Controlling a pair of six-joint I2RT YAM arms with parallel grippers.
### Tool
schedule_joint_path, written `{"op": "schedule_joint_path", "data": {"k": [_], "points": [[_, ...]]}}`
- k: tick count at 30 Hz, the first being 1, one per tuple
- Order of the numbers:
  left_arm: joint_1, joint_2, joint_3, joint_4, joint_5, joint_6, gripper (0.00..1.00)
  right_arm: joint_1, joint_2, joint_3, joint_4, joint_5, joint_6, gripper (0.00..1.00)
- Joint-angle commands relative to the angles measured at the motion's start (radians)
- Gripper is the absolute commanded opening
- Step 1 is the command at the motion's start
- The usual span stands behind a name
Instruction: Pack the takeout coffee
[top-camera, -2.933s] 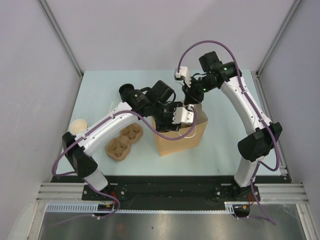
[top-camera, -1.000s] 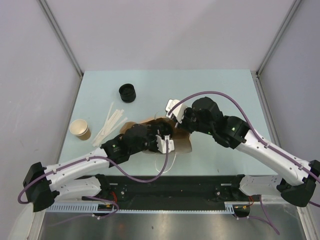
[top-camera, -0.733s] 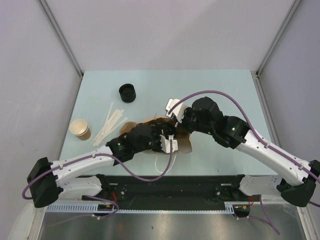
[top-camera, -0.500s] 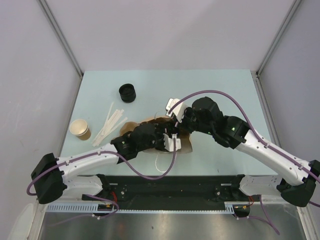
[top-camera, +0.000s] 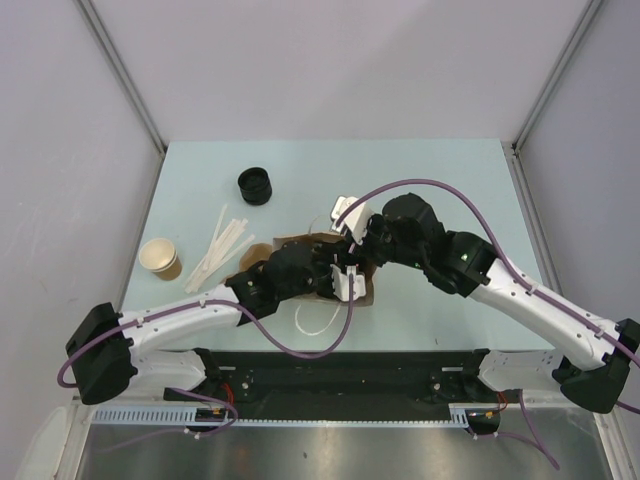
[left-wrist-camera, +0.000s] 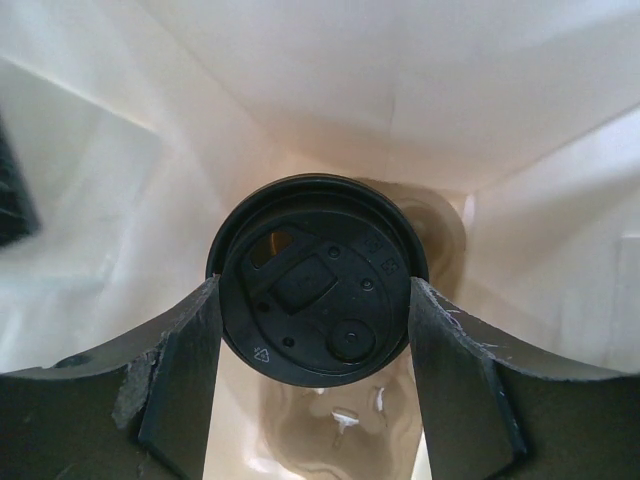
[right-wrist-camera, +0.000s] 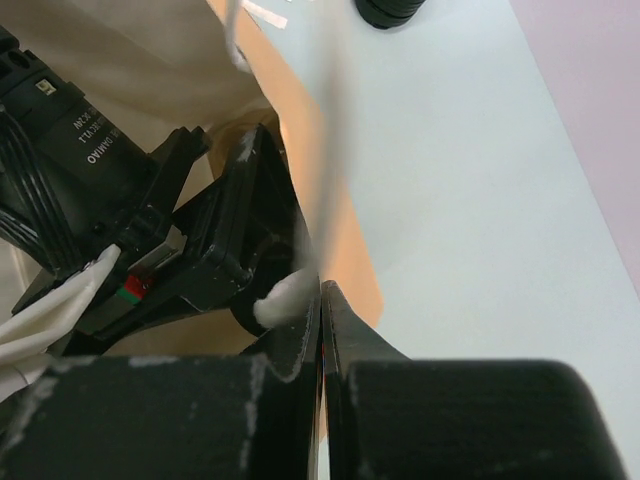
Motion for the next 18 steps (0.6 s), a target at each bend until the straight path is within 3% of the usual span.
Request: {"op": "schedule_joint_path", "data": {"k": [1, 18], "points": [[-0.007, 0.005, 0.047, 0.053, 0.039, 0.014, 0.23, 0.0, 0.001, 0.004, 0.065, -0.007, 0.021, 0.0], [-0.007, -0.007, 0.019, -0.061, 0.019, 0.029, 0.21, -0.009, -0.012, 0.002, 0.069, 0.025, -0.028, 0.0]]}}
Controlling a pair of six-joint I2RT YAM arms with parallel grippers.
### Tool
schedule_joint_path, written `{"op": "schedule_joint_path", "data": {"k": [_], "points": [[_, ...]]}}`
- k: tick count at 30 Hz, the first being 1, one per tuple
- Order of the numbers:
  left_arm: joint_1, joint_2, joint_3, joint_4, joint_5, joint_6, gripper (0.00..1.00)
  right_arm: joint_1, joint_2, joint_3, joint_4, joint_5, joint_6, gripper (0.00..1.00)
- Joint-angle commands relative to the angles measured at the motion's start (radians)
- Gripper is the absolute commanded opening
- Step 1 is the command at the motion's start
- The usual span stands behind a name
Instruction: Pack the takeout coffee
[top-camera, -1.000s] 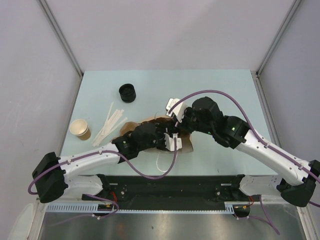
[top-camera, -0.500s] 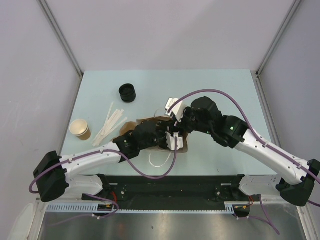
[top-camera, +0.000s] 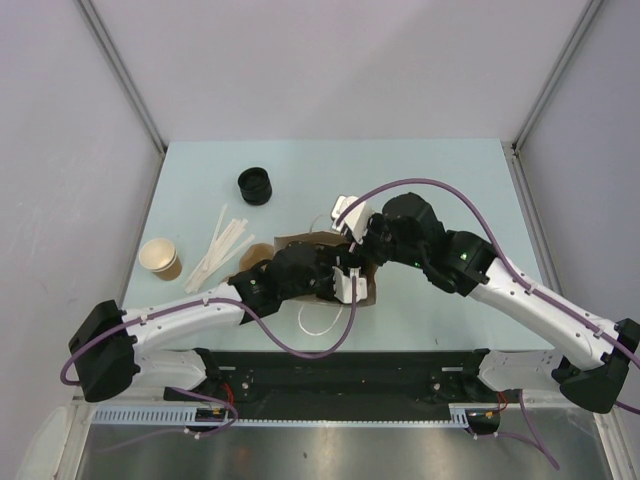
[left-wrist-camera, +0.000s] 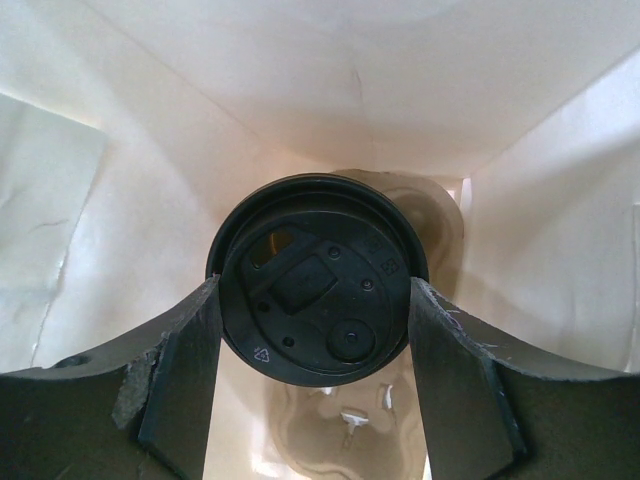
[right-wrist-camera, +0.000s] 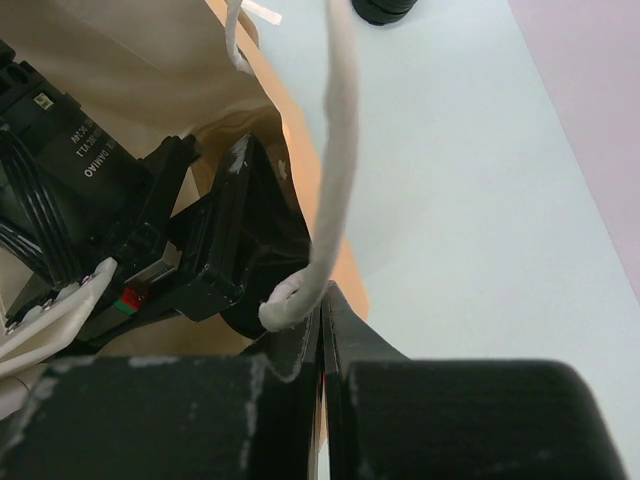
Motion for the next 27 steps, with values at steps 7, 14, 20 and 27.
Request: {"op": "schedule_joint_path", "data": {"k": [7, 14, 20, 27], "points": [[-0.006, -0.021, -0.001, -0.023, 0.0, 0.003, 0.2, 0.002, -0.016, 0.001, 0.11, 0.059, -0.06, 0.0], [-0.005, 0.028, 0.002, -0.059, -0.015, 0.004, 0.19, 0.02, -0.034, -0.019, 0.142, 0.067, -0.116, 0.0], [-0.003, 0.069, 0.019, -0.064, -0.02, 0.003, 0.18, 0.027, -0.039, -0.035, 0.142, 0.057, -0.133, 0.0], [0.021, 0.138, 0.076, -0.125, 0.003, -0.022, 0.15, 0.025, -0.031, -0.036, 0.144, 0.051, -0.141, 0.0]]}}
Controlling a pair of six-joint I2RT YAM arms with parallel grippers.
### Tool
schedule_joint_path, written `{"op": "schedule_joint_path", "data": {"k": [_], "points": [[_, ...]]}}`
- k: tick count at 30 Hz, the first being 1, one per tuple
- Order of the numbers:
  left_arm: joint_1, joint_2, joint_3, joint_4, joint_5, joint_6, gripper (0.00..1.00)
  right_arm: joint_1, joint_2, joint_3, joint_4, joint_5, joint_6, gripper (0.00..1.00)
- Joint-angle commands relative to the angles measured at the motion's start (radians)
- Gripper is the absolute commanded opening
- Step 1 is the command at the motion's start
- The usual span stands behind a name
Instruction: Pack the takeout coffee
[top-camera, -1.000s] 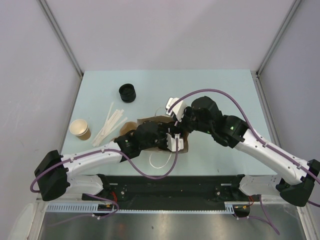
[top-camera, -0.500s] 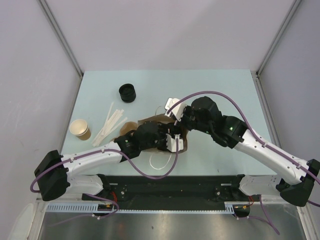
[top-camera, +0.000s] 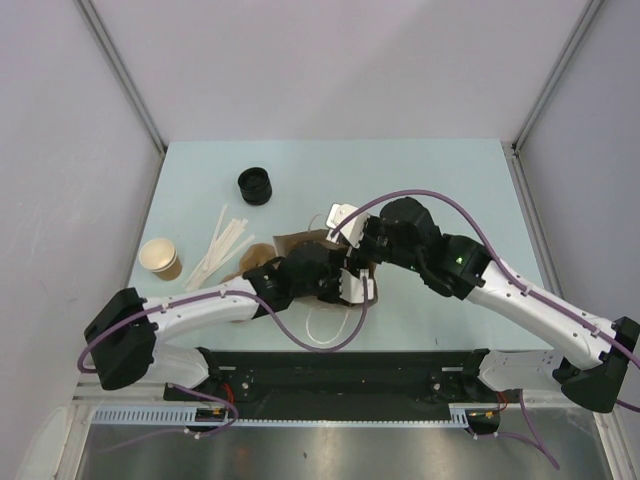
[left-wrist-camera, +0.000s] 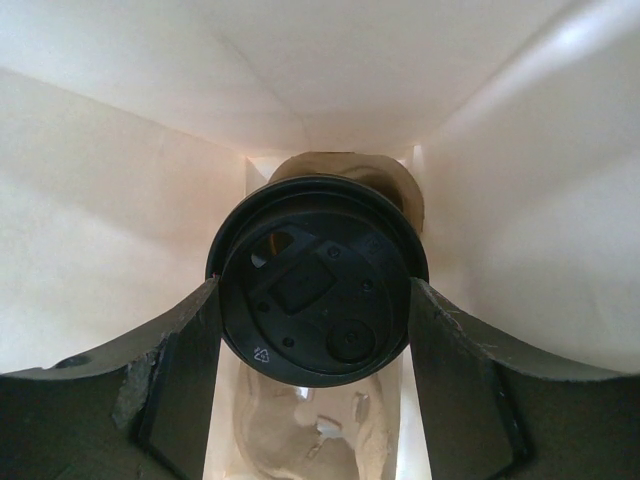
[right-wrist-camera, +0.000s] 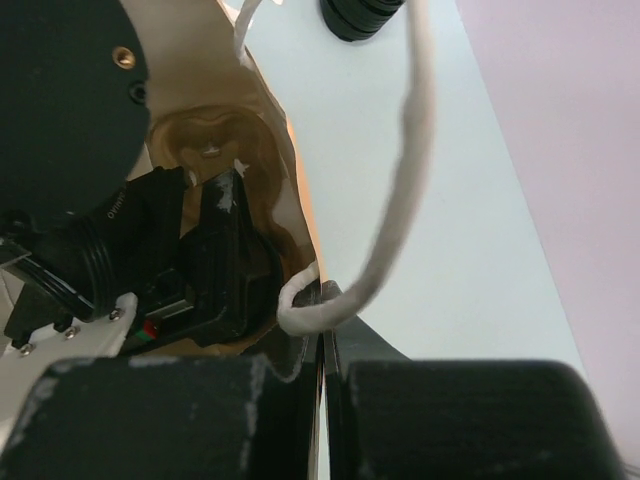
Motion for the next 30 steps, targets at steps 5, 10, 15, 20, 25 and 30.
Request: {"op": "schedule_joint_path", "data": {"k": [5, 10, 15, 20, 25, 30], "points": [[0.049, 0.085, 0.138, -0.182, 0.083, -0.024, 0.15, -0.037, -0.01, 0.006, 0.083, -0.037, 0.035, 0.0], [0.11, 0.18, 0.247, -0.337, 0.165, -0.039, 0.15, -0.118, 0.026, 0.007, 0.09, -0.16, 0.053, 0.0], [0.161, 0.263, 0.365, -0.434, 0.23, -0.022, 0.18, -0.198, 0.061, 0.013, 0.101, -0.279, 0.098, 0.0], [0.182, 0.329, 0.442, -0.5, 0.252, -0.006, 0.21, -0.302, 0.139, 0.073, 0.078, -0.393, 0.134, 0.0], [0.197, 0.401, 0.507, -0.544, 0.255, -0.007, 0.2, -0.354, 0.197, 0.108, 0.032, -0.476, 0.15, 0.0], [0.211, 0.467, 0.538, -0.575, 0.264, -0.001, 0.19, -0.388, 0.228, 0.13, 0.011, -0.517, 0.164, 0.0]]}}
